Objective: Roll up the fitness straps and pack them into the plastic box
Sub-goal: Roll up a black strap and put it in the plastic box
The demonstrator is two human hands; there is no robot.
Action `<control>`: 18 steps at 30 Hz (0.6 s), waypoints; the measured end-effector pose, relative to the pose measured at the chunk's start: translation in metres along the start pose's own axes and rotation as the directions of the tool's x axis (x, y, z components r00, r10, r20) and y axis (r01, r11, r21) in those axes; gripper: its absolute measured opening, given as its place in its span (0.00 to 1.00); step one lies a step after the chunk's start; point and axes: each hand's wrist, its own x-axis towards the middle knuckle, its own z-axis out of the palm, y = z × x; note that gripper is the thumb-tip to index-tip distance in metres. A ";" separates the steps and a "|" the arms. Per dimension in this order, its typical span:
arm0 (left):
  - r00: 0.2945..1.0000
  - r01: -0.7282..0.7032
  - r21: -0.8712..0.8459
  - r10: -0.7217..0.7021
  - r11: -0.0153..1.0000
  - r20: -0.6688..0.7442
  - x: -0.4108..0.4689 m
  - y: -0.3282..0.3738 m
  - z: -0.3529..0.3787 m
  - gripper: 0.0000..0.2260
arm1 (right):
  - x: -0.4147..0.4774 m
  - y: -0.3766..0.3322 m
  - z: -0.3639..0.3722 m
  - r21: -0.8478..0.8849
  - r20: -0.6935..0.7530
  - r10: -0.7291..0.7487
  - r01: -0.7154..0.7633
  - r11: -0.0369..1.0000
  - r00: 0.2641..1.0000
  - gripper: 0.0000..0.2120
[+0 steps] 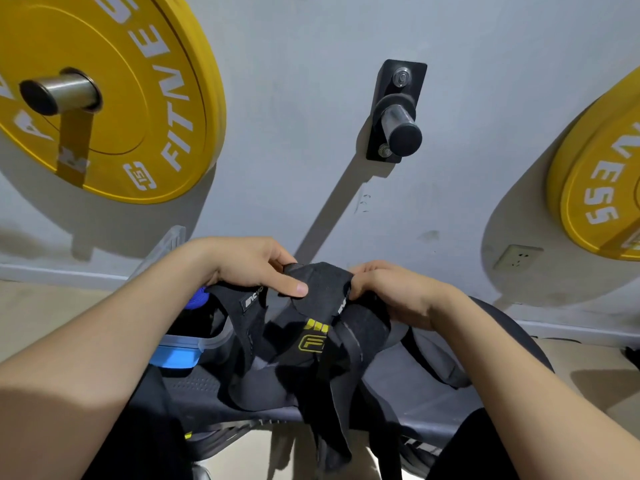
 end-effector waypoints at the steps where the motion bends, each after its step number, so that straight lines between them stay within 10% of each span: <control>1: 1.000 -0.005 0.002 0.005 1.000 0.005 0.000 0.001 0.000 0.08 | -0.001 0.002 0.001 -0.042 0.079 0.039 -0.036 0.998 0.996 0.22; 7: 0.987 0.045 0.056 -0.053 0.997 0.154 -0.005 -0.002 -0.001 0.10 | 0.004 0.006 0.027 -0.324 0.383 0.135 -0.004 0.946 0.914 0.20; 12: 0.929 0.192 0.413 -0.301 0.890 0.217 -0.004 -0.016 0.003 0.08 | 0.056 0.025 0.046 -0.920 0.040 -0.040 0.052 0.389 0.998 0.18; 18: 0.910 0.305 0.557 -0.409 0.773 0.069 0.001 -0.047 0.002 0.12 | 0.110 0.042 0.091 -0.985 0.124 -0.022 0.125 0.122 0.992 0.08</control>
